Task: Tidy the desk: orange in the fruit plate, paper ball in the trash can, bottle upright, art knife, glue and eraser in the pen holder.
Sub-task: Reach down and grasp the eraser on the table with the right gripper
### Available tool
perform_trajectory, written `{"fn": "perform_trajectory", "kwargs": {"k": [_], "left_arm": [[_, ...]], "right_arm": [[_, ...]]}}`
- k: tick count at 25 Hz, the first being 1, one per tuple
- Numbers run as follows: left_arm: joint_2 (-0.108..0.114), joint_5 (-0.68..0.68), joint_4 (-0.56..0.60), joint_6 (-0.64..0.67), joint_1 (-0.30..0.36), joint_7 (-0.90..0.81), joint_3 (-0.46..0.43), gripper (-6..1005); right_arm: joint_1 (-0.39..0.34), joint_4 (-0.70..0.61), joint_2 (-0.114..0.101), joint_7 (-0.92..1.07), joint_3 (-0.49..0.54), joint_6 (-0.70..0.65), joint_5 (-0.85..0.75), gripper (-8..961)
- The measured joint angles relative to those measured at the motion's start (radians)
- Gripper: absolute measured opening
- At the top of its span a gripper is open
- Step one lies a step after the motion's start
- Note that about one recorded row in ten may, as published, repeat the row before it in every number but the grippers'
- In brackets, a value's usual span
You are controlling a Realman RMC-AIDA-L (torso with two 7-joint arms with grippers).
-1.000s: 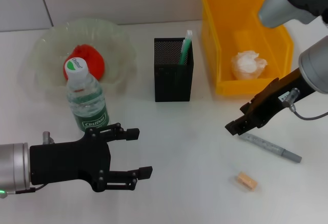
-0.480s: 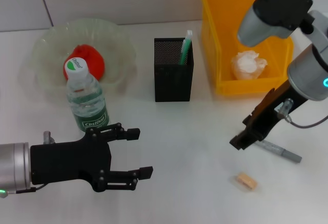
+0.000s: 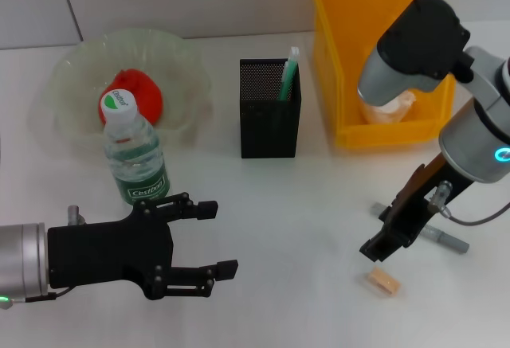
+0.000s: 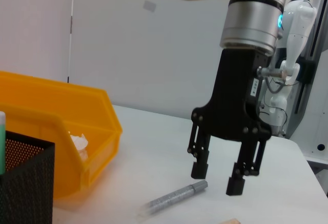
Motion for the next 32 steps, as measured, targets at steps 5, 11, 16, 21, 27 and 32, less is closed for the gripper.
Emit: {"fn": "perform_trajectory", "kwargs": {"k": [5,11,16,21,27,32], "left_arm": [[0.000,0.000,-0.003,-0.006,-0.001,0.000,0.000,862],[0.000,-0.001,-0.003,-0.009,-0.005,0.000,0.000,862],[0.000,-0.002,-0.003,-0.009,-0.009,0.000,0.002,862],[0.000,-0.002,-0.003,-0.009,-0.011,0.000,0.002,862],[0.000,-0.002,-0.003,-0.010,-0.011,0.000,0.002,862],[-0.001,-0.002,-0.004,-0.012,-0.016,0.000,0.002,862]], "right_arm": [[-0.013,0.029,0.000,0.000,-0.013,0.020,0.001,586],[-0.018,0.042,0.000,0.002,-0.014,0.024,0.004,586],[-0.019,0.047,0.000,0.002,-0.024,0.026,0.005,585],[-0.021,0.056,0.000,0.002,-0.024,0.030,0.005,585],[-0.022,0.084,0.000,0.002,-0.032,0.043,0.006,585],[-0.025,0.096,0.000,-0.004,-0.037,0.051,0.006,584]]}}
